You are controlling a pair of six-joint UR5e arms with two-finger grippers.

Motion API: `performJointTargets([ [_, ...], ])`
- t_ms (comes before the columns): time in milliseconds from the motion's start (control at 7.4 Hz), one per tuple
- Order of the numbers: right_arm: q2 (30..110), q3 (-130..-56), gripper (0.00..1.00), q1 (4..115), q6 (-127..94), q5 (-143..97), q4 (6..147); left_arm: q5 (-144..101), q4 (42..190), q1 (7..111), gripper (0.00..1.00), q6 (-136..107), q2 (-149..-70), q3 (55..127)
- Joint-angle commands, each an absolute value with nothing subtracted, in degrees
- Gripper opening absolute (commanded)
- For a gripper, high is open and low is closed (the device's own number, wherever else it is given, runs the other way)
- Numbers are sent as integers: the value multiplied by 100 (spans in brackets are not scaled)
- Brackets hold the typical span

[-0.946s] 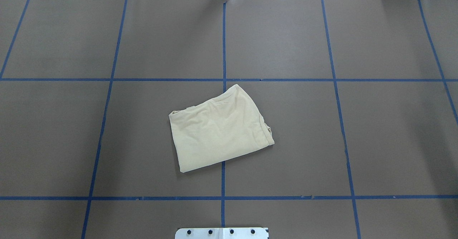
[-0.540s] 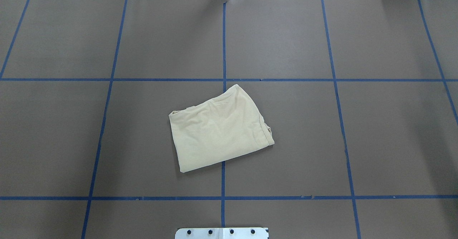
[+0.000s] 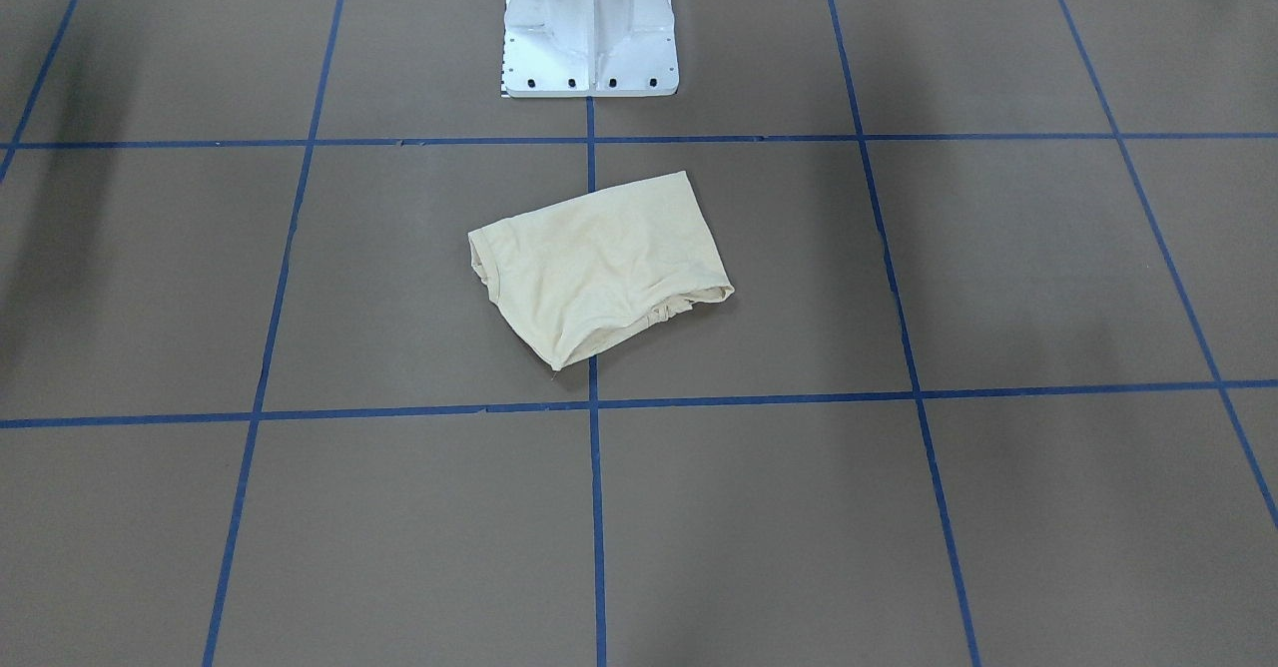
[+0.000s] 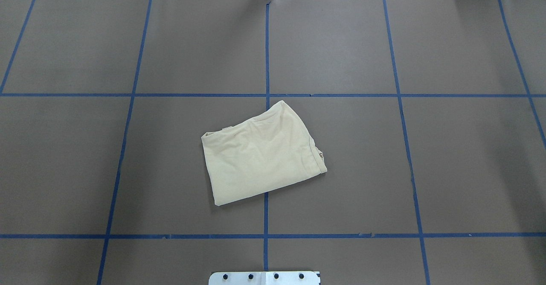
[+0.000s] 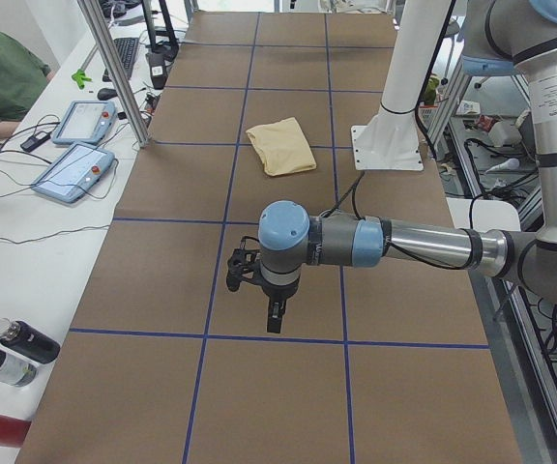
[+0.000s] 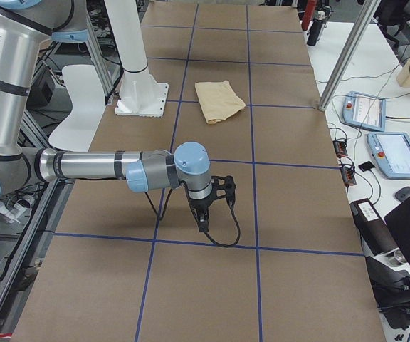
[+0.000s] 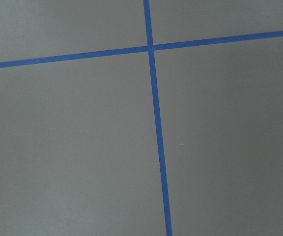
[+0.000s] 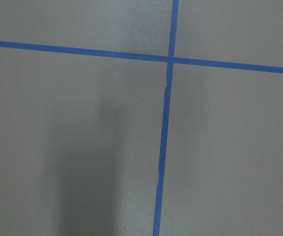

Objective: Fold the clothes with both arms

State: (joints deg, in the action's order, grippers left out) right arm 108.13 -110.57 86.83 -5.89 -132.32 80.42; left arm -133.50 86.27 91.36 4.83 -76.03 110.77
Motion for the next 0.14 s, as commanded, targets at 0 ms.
performJointTargets([
  [0, 10811, -11057, 100, 8684, -589, -13245, 8042, -13351, 8640, 9132, 100, 483, -7603, 11083],
])
